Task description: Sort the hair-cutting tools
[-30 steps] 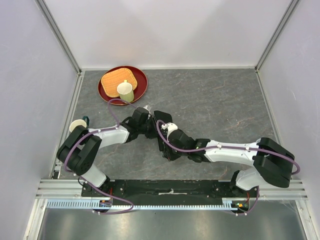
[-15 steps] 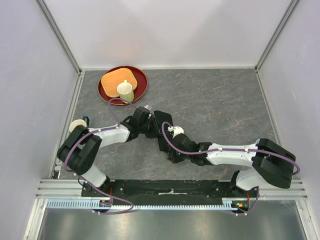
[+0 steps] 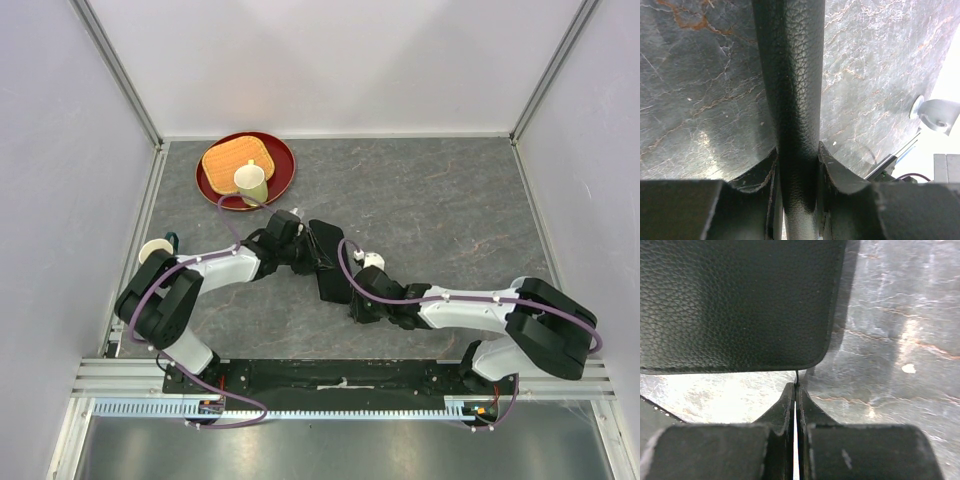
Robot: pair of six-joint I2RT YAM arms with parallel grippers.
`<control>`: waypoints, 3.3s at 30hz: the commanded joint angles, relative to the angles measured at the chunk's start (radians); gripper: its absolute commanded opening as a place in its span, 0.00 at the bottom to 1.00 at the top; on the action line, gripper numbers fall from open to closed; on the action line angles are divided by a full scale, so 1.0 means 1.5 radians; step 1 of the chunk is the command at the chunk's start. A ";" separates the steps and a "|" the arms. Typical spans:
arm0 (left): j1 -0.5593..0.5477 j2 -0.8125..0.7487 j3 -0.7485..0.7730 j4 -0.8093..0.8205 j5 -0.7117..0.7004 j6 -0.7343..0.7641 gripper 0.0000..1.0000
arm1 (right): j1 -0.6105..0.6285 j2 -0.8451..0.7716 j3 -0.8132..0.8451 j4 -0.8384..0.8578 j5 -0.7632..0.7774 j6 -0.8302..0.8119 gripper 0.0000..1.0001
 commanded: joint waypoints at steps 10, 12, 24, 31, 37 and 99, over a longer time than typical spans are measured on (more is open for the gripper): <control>0.083 -0.089 0.099 -0.123 0.134 0.106 0.02 | -0.009 -0.163 0.059 -0.138 0.133 -0.160 0.00; 0.102 -0.114 0.099 -0.117 0.167 0.102 0.02 | -0.009 -0.167 0.069 -0.138 0.133 -0.170 0.00; 0.147 -0.202 0.099 -0.098 0.391 0.092 0.02 | -0.009 -0.188 0.093 -0.115 0.205 -0.207 0.00; 0.148 -0.236 0.085 -0.086 0.523 0.157 0.02 | -0.009 -0.237 0.090 -0.029 0.216 -0.328 0.00; 0.148 -0.248 0.064 -0.061 0.573 0.174 0.02 | -0.008 -0.271 0.095 0.048 0.173 -0.456 0.00; 0.024 -0.305 0.043 -0.308 0.546 0.414 0.02 | -0.215 -0.008 0.645 -0.132 -0.305 -1.266 0.00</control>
